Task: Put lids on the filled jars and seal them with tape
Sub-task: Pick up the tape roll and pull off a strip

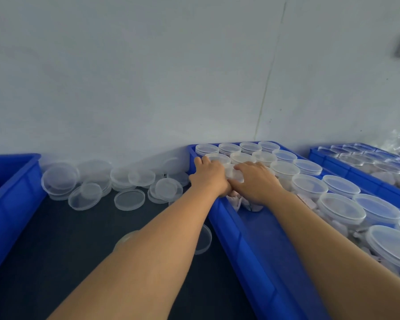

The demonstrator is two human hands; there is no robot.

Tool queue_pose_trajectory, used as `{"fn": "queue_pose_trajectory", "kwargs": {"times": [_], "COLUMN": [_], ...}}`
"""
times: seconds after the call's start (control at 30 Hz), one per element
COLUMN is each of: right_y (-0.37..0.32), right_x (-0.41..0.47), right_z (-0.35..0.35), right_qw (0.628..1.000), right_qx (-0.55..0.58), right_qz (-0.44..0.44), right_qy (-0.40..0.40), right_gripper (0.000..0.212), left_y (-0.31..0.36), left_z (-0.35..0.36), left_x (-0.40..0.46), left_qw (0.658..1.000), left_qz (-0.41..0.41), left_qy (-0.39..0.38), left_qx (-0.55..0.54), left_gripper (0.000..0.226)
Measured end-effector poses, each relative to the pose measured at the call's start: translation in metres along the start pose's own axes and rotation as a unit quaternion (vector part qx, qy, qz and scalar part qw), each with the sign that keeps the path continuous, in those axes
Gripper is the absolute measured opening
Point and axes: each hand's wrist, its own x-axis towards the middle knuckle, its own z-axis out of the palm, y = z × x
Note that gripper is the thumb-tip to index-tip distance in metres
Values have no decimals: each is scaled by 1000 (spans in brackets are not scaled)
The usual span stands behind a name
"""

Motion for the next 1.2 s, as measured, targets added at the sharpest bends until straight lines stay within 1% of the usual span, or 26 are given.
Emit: {"fn": "queue_pose_trajectory", "kwargs": {"times": [0.1, 0.13, 0.2, 0.3, 0.4, 0.5, 0.57, 0.63, 0.7, 0.77, 0.8, 0.87, 0.93, 1.0, 1.07, 1.13, 1.2], "right_y": [-3, -5, -12, -37, -77, -121, -149, -177, -204, -228, -237, -252, -262, -269, -278, -291, -311], "right_x": [-5, -7, -10, -13, -16, -22, -28, -38, -50, -62, -67, -76, -83, -82, -78, -71, -61], "right_z": [-2, -3, -5, -11, -10, 2, 17, 36, 59, 84, 95, 116, 133, 140, 140, 134, 124], "right_qw": [1000, 1000, 1000, 994, 987, 980, 974, 961, 946, 942, 941, 944, 954, 957, 962, 969, 973], "right_qx": [6, 0, 3, 49, 66, 99, 123, 160, 199, 202, 202, 177, 85, 19, 12, 32, 72], "right_qz": [7, 7, 6, -27, -100, -159, -190, -216, -234, -237, -234, -241, -271, -283, -266, -240, -220], "right_qy": [-8, -7, 22, 90, 104, 61, 9, -55, -100, -124, -134, -140, -98, -67, -64, -54, -6], "right_gripper": [59, 60, 60, 50, 34, 29, 24, 19, 24, 29, 30, 30, 30, 26, 22, 20, 18], "left_y": [0, -1, -6, -22, -47, -86, -119, -154, -191, -225, -239, -260, -275, -284, -291, -298, -303], "left_z": [0, 0, -1, -3, -6, -10, -14, -18, -21, -16, -11, -1, 3, -1, -7, -11, -12], "left_x": [-4, -6, -13, -33, -61, -94, -119, -144, -164, -182, -191, -204, -209, -208, -206, -207, -208], "left_qw": [1000, 999, 997, 986, 962, 944, 931, 922, 920, 923, 920, 904, 879, 843, 807, 774, 756], "left_qz": [10, 21, 47, 80, 95, 53, 11, -49, -97, -135, -150, -179, -204, -219, -225, -238, -245], "left_qy": [15, 18, 32, 93, 164, 210, 216, 204, 206, 200, 196, 215, 256, 300, 346, 380, 398], "left_qx": [-11, -19, -47, -115, -198, -249, -295, -326, -318, -300, -305, -324, -346, -389, -423, -448, -458], "left_gripper": [82, 78, 63, 43, 42, 47, 38, 29, 19, 9, 8, 13, 22, 28, 29, 26, 22]}}
